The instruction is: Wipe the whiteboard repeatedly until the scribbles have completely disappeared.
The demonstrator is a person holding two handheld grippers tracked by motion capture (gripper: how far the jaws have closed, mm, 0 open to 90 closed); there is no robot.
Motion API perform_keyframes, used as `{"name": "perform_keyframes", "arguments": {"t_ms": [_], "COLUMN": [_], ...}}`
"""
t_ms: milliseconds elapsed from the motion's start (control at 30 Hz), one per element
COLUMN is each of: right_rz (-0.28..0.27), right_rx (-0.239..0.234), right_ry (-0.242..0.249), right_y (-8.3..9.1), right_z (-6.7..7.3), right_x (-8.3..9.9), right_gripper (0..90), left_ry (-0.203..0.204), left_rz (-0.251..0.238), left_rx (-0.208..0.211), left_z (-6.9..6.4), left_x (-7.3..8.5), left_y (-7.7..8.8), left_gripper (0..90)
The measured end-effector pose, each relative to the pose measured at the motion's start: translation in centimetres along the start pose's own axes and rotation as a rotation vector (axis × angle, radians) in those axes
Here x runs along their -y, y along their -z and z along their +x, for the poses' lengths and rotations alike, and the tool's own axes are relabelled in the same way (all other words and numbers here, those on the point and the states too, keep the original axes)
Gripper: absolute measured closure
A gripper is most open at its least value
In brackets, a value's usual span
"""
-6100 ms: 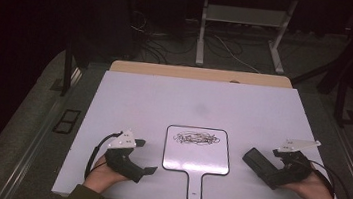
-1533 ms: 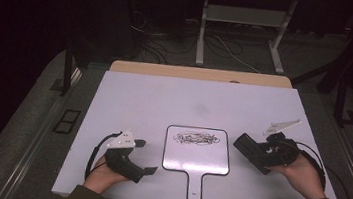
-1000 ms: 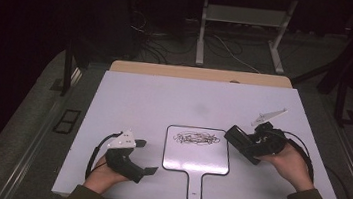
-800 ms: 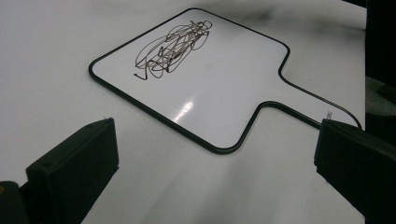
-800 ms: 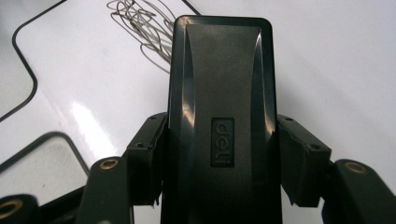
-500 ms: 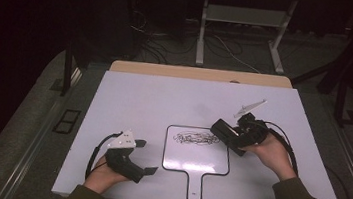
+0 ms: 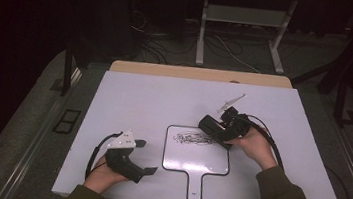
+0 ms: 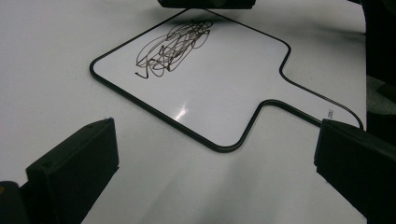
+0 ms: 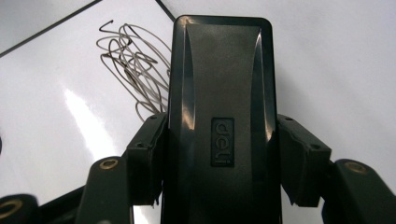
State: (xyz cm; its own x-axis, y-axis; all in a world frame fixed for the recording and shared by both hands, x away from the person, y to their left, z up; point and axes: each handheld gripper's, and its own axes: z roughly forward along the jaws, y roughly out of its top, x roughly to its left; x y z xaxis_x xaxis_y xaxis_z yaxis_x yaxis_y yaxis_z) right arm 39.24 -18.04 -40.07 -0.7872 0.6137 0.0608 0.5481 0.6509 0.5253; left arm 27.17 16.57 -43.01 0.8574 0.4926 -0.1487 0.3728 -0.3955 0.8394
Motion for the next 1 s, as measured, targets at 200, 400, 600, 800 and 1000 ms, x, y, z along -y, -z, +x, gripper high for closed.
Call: {"name": "perform_keyframes", "arguments": {"t_ms": [200,400,600,800,1000], "right_rz": [0.013,0.028,0.047,0.053,0.057], "right_rx": [0.004,0.013,0.026,0.027,0.045], "right_ry": [0.004,0.004,0.019,0.033,0.044], "right_y": [-0.8,-1.3,-1.8,-2.2,-2.2], "right_z": [0.2,0.2,0.1,0.2,0.3], "right_x": [0.0,0.2,0.4,0.7,0.7], "right_gripper": [38.8,38.8,38.8,38.8,38.8], "left_ry": [-0.004,-0.006,-0.011,-0.010,-0.010], "left_rz": [0.004,0.005,0.008,0.011,0.008], "left_rx": [-0.002,0.001,0.004,0.004,0.004], "left_z": [0.1,0.0,0.0,-0.1,-0.1], "left_x": [0.0,0.0,0.0,0.0,0.0], "left_y": [0.1,0.0,0.0,0.0,-0.1], "left_gripper": [0.0,0.0,0.0,0.0,0.0]}}
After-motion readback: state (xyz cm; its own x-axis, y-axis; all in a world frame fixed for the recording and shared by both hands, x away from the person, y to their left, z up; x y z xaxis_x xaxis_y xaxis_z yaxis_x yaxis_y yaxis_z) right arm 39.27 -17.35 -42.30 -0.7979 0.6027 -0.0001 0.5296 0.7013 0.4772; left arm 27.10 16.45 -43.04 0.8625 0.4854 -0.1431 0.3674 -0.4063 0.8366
